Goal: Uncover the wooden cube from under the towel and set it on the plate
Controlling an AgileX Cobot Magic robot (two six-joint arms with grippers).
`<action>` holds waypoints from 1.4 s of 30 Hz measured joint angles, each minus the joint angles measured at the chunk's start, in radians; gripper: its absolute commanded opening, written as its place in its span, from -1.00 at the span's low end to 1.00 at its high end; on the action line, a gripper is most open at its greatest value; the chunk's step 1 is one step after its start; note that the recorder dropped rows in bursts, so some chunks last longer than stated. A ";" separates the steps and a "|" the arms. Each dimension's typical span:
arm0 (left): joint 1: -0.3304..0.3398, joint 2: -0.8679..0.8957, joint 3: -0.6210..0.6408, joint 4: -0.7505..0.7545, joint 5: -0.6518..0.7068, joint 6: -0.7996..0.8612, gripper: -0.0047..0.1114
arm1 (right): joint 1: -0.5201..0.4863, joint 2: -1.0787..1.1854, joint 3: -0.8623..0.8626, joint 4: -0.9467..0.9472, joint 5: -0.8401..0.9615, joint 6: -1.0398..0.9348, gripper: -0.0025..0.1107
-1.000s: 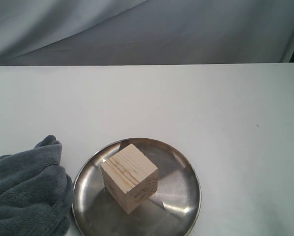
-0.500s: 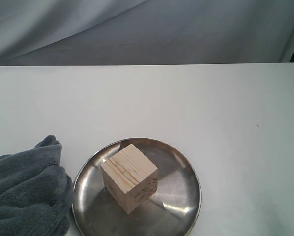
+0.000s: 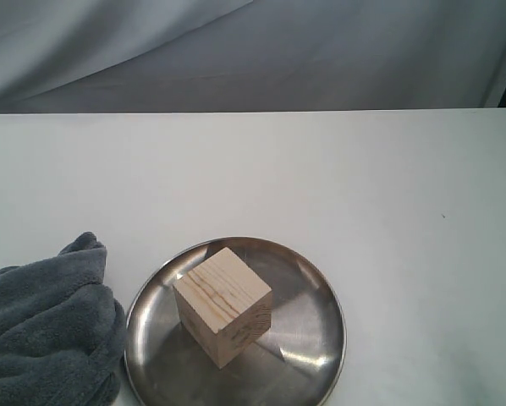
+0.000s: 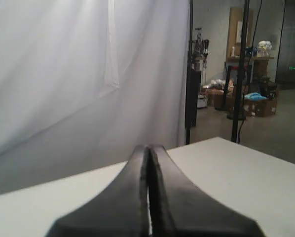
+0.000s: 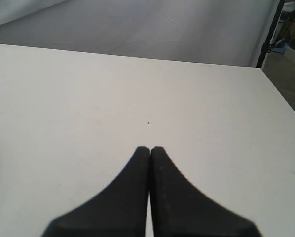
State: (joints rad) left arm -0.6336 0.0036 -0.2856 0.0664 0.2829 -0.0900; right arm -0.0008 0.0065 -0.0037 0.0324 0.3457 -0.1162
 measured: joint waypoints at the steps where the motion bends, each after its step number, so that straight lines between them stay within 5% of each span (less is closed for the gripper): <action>1: 0.000 0.000 0.027 -0.015 -0.013 0.004 -0.92 | 0.000 0.000 0.000 0.000 0.000 0.000 -0.96; 12: 0.000 0.000 0.274 -0.075 -0.104 0.015 -0.92 | 0.000 0.000 0.000 0.000 0.000 0.000 -0.96; 42: 0.002 0.000 0.281 -0.056 0.011 0.046 -0.92 | 0.000 0.000 0.000 0.000 0.000 0.000 -0.96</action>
State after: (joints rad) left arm -0.6316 0.0036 -0.0051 0.0103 0.2944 -0.0444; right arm -0.0008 0.0065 -0.0037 0.0324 0.3457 -0.1162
